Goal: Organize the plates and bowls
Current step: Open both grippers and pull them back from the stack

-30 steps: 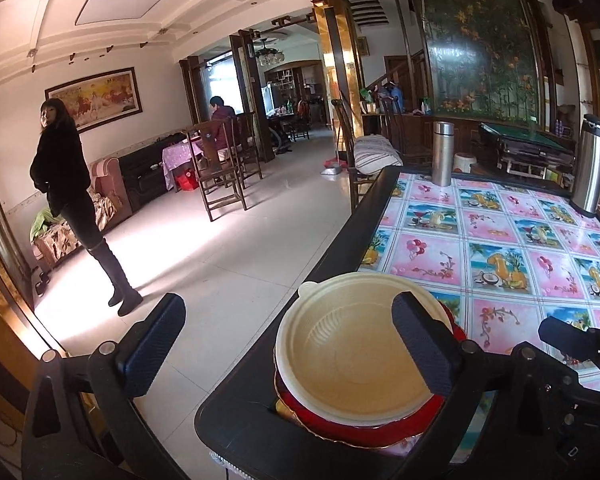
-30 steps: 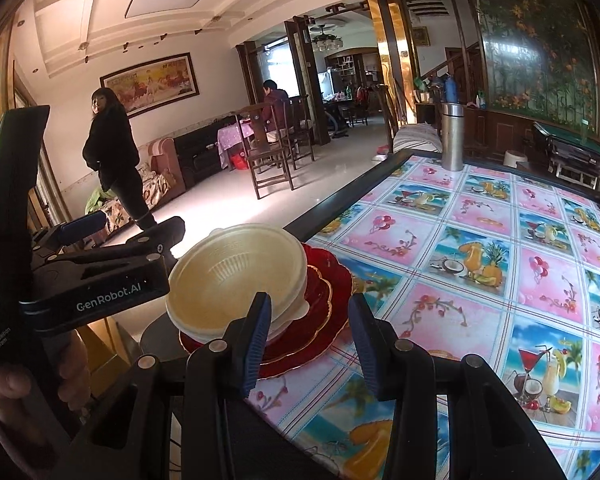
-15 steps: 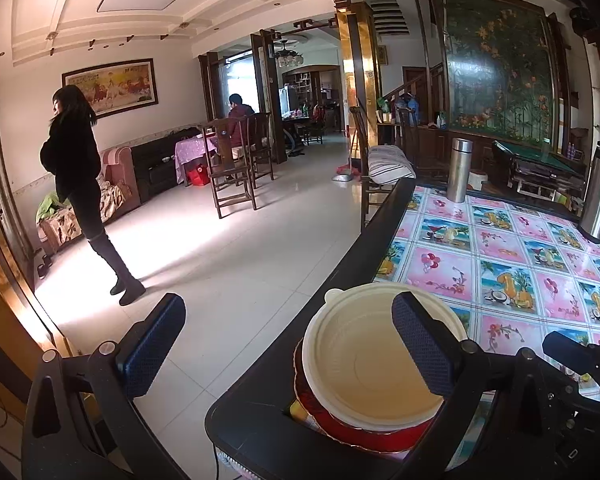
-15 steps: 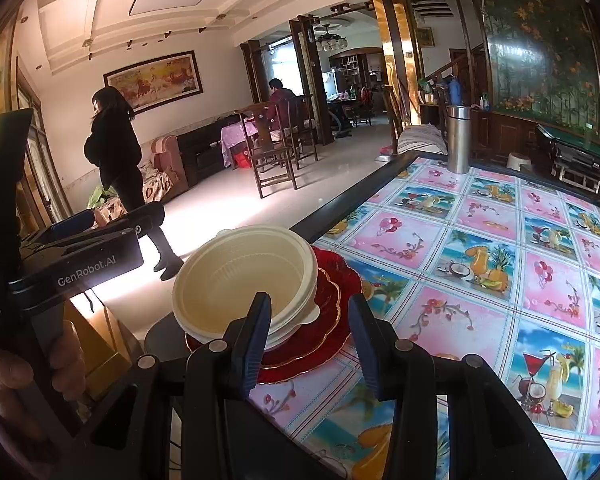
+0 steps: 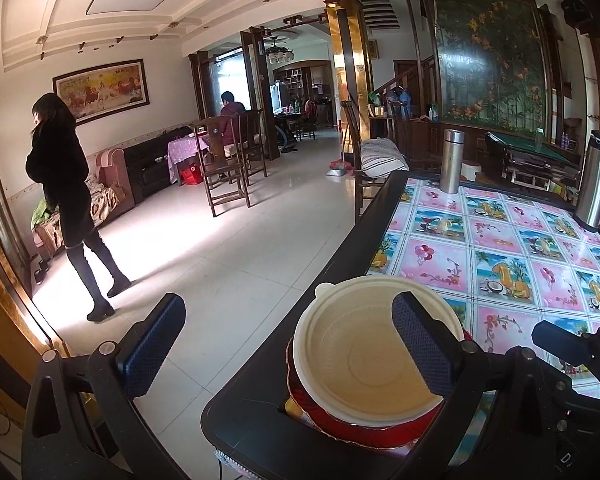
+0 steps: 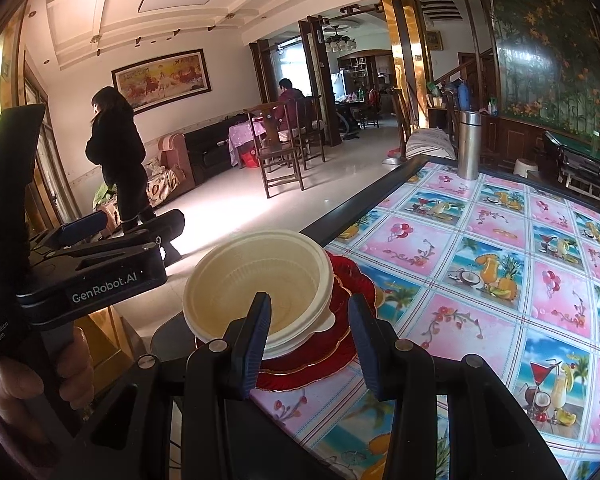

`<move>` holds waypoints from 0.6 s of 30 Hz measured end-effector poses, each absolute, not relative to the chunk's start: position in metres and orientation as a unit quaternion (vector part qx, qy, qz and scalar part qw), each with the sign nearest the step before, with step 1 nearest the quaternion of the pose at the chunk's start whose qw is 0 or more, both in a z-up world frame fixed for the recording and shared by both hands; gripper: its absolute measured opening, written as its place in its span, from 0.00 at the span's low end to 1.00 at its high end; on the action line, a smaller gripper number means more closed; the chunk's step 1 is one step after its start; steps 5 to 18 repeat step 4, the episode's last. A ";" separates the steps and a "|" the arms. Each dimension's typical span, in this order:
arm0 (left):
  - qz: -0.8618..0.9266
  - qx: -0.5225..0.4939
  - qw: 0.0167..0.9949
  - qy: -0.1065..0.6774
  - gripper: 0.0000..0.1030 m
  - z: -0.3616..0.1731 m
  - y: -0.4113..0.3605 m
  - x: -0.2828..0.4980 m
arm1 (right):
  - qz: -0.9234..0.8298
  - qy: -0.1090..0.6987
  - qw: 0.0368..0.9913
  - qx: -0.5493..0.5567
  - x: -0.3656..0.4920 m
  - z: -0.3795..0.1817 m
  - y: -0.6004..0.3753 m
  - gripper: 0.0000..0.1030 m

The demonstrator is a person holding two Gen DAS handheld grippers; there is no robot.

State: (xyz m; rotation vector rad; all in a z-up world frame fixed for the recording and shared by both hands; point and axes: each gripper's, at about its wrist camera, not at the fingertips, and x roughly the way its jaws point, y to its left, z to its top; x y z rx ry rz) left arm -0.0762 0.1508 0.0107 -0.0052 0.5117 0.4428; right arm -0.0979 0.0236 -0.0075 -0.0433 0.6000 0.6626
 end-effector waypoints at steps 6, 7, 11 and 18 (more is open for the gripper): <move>0.218 0.004 0.943 0.250 1.00 0.011 0.149 -0.075 | 0.317 0.292 0.902 -0.016 -0.095 -0.009 0.022 0.42; 0.218 0.004 0.943 0.250 1.00 0.011 0.149 -0.075 | 0.317 0.292 0.902 -0.016 -0.095 -0.009 0.022 0.42; 0.218 0.004 0.943 0.250 1.00 0.011 0.149 -0.075 | 0.317 0.292 0.902 -0.016 -0.095 -0.009 0.022 0.42; 0.218 0.004 0.943 0.250 1.00 0.011 0.149 -0.075 | 0.317 0.292 0.902 -0.016 -0.095 -0.009 0.022 0.42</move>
